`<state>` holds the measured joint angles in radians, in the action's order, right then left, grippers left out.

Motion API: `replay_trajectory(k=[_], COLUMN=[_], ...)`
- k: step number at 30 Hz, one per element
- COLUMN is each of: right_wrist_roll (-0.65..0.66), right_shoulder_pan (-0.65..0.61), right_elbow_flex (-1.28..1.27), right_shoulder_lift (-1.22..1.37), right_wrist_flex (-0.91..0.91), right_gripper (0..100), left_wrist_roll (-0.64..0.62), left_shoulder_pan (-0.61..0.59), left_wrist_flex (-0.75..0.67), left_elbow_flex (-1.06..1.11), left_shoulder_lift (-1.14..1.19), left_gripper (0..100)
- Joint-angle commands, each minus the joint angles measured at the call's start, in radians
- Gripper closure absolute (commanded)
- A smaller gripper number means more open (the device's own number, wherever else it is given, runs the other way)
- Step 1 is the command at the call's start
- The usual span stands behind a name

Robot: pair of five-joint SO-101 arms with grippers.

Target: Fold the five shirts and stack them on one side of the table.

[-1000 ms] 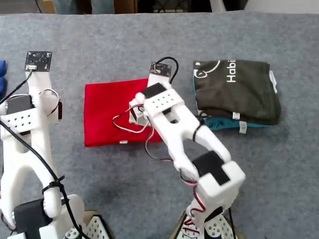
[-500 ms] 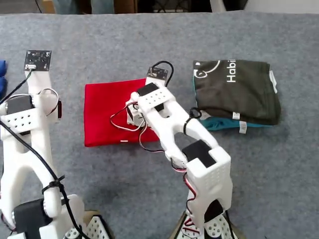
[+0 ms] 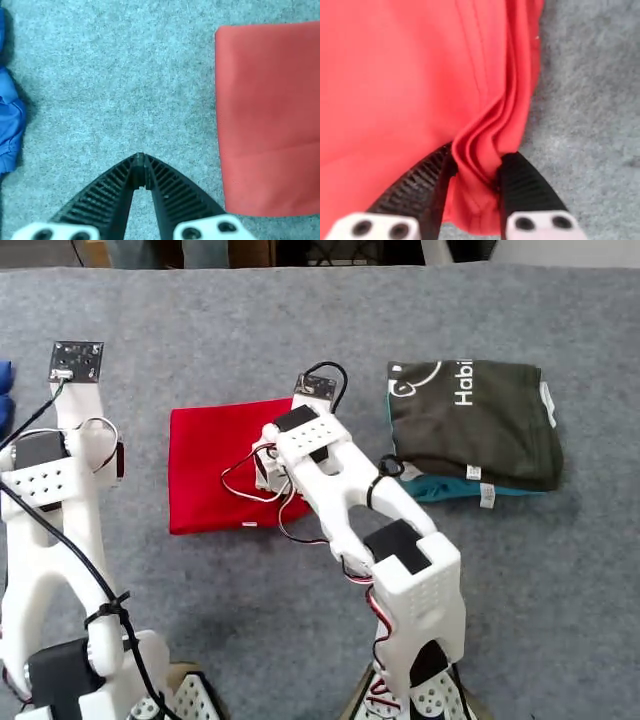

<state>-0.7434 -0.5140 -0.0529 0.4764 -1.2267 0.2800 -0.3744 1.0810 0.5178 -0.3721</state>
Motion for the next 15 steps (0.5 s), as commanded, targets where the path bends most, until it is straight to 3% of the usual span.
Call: replay_trajectory(k=[1,8,15], right_wrist_roll=[0.008,0.037,0.061], right_shoulder_pan=[-0.002,0.054,0.087], right_elbow_flex=[0.038,0.09,0.088], right_shoulder_lift=[0.03,0.035,0.068], right_wrist_flex=[-0.078,-0.127,-0.123], right_gripper=[92.3,97.0,97.1], left_wrist_roll=[0.003,-0.11,-0.377], left_shoulder_pan=[-0.002,0.008,0.03], left_wrist_flex=[-0.014,-0.018,-0.012], left_elbow_flex=[-0.005,-0.031,-0.174], left_shoulder_lift=[-0.037,-0.032,0.155], left_gripper=[97,94,86])
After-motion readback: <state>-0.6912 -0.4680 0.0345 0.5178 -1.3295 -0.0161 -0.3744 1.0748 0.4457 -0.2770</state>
